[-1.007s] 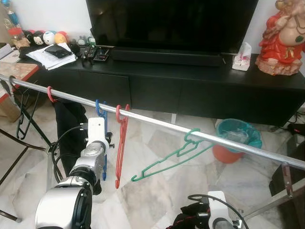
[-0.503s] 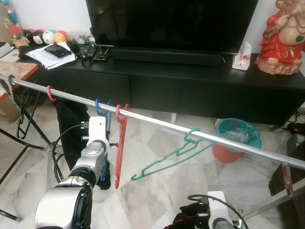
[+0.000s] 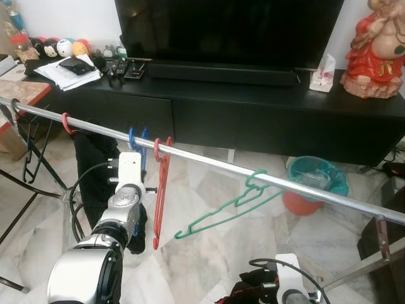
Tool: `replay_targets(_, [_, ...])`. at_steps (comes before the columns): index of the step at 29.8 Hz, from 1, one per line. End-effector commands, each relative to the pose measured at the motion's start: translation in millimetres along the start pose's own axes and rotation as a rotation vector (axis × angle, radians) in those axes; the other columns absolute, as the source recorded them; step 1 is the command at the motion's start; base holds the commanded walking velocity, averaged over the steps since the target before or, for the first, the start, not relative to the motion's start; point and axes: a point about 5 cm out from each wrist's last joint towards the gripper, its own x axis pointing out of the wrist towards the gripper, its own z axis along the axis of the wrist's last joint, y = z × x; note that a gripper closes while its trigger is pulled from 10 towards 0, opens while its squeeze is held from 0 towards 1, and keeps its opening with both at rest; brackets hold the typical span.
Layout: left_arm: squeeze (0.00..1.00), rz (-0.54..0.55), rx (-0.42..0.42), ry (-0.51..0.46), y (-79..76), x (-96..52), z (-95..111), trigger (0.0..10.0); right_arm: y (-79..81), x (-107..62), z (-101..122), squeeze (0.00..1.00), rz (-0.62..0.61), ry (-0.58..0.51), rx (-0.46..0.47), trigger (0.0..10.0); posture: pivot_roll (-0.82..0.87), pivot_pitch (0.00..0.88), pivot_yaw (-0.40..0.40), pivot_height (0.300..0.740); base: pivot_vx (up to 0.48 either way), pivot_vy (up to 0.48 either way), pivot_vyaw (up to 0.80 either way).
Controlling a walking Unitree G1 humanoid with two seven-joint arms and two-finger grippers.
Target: Hang hanger
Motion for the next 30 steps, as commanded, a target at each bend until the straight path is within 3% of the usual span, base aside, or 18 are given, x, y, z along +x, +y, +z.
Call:
replay_targets(1, [0.0,-0.006,0.028,-0.056,2.7,0.4,8,0.3,-0.5,-0.4,-2,0.0,0.002,0.005,0.002,10.0,-0.03,0.0,0.009,0.74,0.0,0.0,0.0])
replay_targets(2, [0.0,-0.018,0.041,-0.067,2.1,-0.2,8,3.5,-0.7,-0.3,-2,0.0,0.002,0.005,0.002,10.0,-0.03,0.0,0.006,0.74,0.0,0.0,0.0])
replay_targets(3, [0.0,-0.018,0.041,-0.067,2.1,-0.2,8,3.5,-0.7,-0.3,-2,0.0,0.002,0.005,0.002,10.0,-0.03,0.0,0.006,0.74,0.0,0.0,0.0])
replay_targets(4, [0.0,-0.026,0.047,-0.076,2.1,-1.4,6,10.0,-1.2,-0.3,-2,0.0,0.0,0.006,0.004,10.0,-0.03,0.0,0.006,0.74,0.0,0.0,0.0])
replay_targets(13, [0.0,-0.022,0.073,-0.104,10.0,-17.7,-24,10.0,-2.9,-0.4,-3,0.0,0.004,0.012,0.005,10.0,-0.03,0.0,0.004,0.74,0.0,0.0,0.0])
replay_targets(20, [0.0,-0.025,0.068,-0.149,15.2,-29.5,-36,10.0,-2.9,-0.7,-4,0.0,0.005,0.017,0.004,10.0,-0.02,0.0,0.001,0.74,0.0,0.0,0.0])
replay_targets(30, [0.0,-0.021,0.063,-0.061,17.8,-47.0,-70,10.0,-4.3,-0.9,-6,0.0,0.008,0.027,-0.002,10.0,-0.02,0.0,-0.003,0.74,0.0,0.0,0.0])
